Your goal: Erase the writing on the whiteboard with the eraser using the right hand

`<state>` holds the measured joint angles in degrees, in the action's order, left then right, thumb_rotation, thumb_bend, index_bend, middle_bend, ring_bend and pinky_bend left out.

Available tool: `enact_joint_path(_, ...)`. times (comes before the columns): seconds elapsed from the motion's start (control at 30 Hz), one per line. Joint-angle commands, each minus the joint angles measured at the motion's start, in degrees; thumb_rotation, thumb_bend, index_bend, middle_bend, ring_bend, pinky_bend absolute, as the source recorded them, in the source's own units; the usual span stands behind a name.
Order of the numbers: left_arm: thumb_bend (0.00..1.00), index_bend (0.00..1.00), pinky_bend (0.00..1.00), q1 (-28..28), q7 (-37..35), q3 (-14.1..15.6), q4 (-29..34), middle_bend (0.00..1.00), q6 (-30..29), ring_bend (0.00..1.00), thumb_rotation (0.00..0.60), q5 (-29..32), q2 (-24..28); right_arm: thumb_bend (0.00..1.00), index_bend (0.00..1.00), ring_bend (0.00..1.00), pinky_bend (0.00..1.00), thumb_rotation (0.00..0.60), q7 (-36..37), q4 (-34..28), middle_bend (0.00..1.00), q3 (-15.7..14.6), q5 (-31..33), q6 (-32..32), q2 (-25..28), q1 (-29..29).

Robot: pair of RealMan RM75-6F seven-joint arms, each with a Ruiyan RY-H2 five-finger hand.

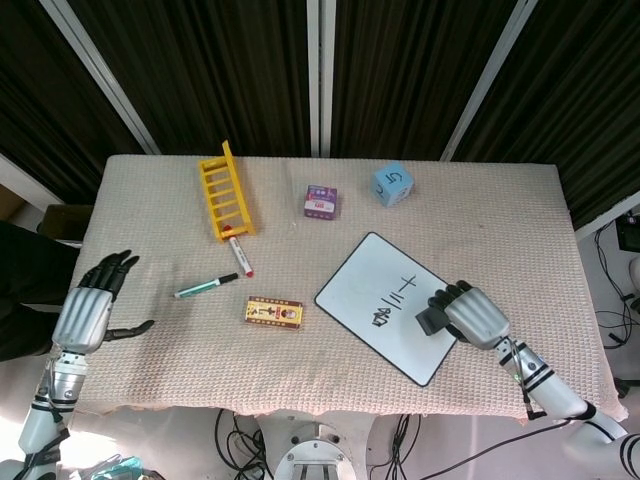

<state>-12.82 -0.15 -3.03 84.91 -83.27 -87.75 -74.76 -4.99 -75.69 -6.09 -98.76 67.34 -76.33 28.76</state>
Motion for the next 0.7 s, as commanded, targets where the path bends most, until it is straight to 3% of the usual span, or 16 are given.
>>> enact_joint_path(0.03,0.0,0.11,0.21,0.1,-0.1,0.0,-0.1,0.07,-0.1,0.09,0.478,0.0,0.0,0.36,0.92,0.64,0.78,0.6,-2.8,-2.2,0.74,-1.4,-2.1,-0.2,-0.1,-0.2)
enact_joint_path(0.33,0.0,0.11,0.21,0.2,-0.8,0.1,-0.7,0.07,0.2,0.09,0.477,0.0,-0.2,0.4,0.93,0.65,0.79,0.6,-10.8,-5.5,0.75,-0.2,-2.0,-2.9,-2.5,0.5)
enact_joint_path(0.7,0.0,0.11,0.21,0.7,-2.3,0.1,-1.6,0.07,-0.3,0.09,0.478,0.1,0.2,0.41,0.93,0.65,0.79,0.6,-18.2,-7.6,0.75,2.8,2.5,-8.5,-5.9,2.3)
